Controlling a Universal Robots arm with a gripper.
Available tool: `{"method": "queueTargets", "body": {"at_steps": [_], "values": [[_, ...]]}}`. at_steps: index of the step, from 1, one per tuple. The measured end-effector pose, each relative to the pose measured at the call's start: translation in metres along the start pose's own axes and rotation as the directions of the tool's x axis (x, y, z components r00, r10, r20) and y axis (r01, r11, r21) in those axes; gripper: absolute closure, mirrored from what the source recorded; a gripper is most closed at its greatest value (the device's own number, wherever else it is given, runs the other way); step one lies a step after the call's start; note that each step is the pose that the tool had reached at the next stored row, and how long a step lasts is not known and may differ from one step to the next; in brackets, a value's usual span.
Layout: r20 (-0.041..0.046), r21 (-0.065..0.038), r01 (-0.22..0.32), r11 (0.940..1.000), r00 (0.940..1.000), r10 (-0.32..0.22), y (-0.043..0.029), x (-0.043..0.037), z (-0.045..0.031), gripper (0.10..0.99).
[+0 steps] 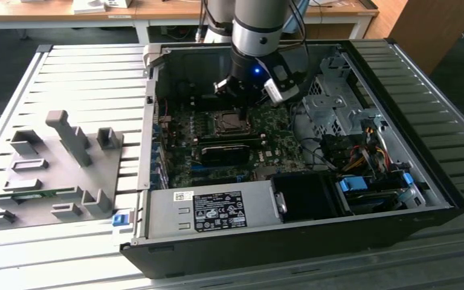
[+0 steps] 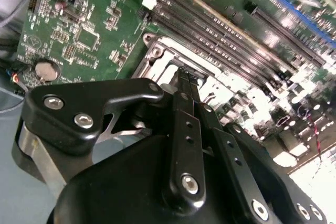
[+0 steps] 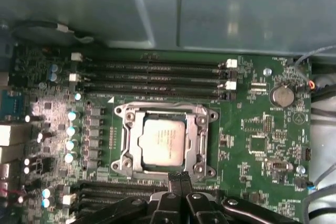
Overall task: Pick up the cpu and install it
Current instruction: 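Install the second cpu locking lever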
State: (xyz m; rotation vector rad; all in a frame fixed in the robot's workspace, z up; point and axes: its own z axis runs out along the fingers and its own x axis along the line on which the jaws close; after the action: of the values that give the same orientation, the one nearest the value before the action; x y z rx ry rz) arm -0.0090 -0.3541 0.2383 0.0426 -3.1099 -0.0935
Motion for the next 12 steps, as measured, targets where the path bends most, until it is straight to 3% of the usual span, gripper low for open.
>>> {"method": "queueTargets", "body": {"at_steps": [3, 12], "values": [[-0.0001, 0.0, 0.0, 1.0, 1.0, 0.0, -0.0043, 0.0001, 0.0, 0.98], [-0.0032, -0.002, 0.0, 1.0, 1.0, 0.0, -0.0081, -0.0003, 0.0005, 0.98]]}}
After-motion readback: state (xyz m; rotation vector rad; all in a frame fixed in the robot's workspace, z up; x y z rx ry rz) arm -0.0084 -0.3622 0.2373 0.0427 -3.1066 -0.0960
